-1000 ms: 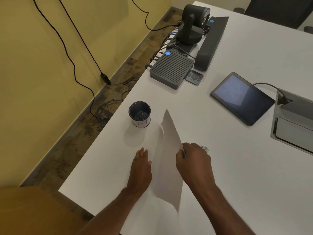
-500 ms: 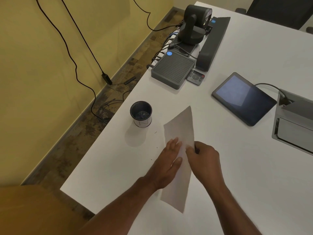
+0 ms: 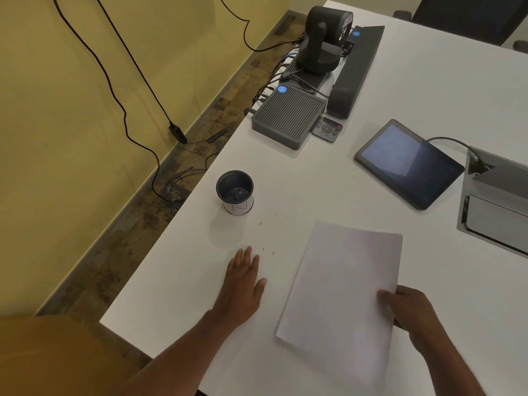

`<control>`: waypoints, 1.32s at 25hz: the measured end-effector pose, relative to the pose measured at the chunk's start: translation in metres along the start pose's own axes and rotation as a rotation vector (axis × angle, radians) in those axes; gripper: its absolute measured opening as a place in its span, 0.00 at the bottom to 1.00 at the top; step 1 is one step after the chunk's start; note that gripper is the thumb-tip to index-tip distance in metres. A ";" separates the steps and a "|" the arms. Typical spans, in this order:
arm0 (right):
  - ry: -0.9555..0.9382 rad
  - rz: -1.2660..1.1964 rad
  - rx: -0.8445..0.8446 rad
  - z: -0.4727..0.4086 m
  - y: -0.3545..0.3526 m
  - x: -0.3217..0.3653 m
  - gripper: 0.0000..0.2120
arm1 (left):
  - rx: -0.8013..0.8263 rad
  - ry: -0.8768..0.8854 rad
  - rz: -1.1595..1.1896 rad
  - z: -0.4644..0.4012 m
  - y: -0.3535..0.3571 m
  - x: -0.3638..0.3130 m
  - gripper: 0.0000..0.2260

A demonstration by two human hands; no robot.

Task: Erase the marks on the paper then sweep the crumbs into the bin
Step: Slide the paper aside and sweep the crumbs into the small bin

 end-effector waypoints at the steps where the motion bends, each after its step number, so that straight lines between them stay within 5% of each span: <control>1: 0.035 -0.004 0.012 -0.007 -0.001 -0.012 0.06 | 0.002 -0.009 0.001 0.000 0.001 0.001 0.32; 10: 0.077 0.083 0.004 -0.043 -0.008 -0.042 0.06 | -0.079 -0.076 0.103 0.013 -0.007 0.022 0.28; 13: 0.051 0.369 -0.120 -0.033 -0.014 -0.030 0.13 | -0.169 -0.094 0.183 0.017 -0.019 0.026 0.25; 17: -0.425 0.475 -0.415 0.012 0.024 0.041 0.21 | -0.353 -0.189 0.346 0.016 -0.058 0.037 0.18; 21: -0.713 0.293 -0.143 0.022 0.128 0.102 0.21 | -0.504 -0.273 0.461 0.000 -0.109 0.045 0.12; 25: -0.740 0.434 0.083 -0.015 0.205 0.146 0.31 | -0.403 -0.281 0.610 -0.033 -0.121 0.055 0.30; 28: -0.673 0.518 0.066 -0.050 0.222 0.164 0.36 | -0.340 -0.299 0.712 -0.053 -0.122 0.068 0.45; 33: -0.633 0.725 -0.002 -0.062 0.247 0.177 0.35 | -0.389 -0.195 0.759 -0.078 -0.146 0.070 0.49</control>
Point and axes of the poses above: each hand's wrist, its own z-axis away from the middle knuckle, its own y-axis out of the palm, x = y × z, the point moved 10 cm from there along -z, towards the middle knuckle, and after that the axes turned 9 degrees about x, right-handed, at the moved point
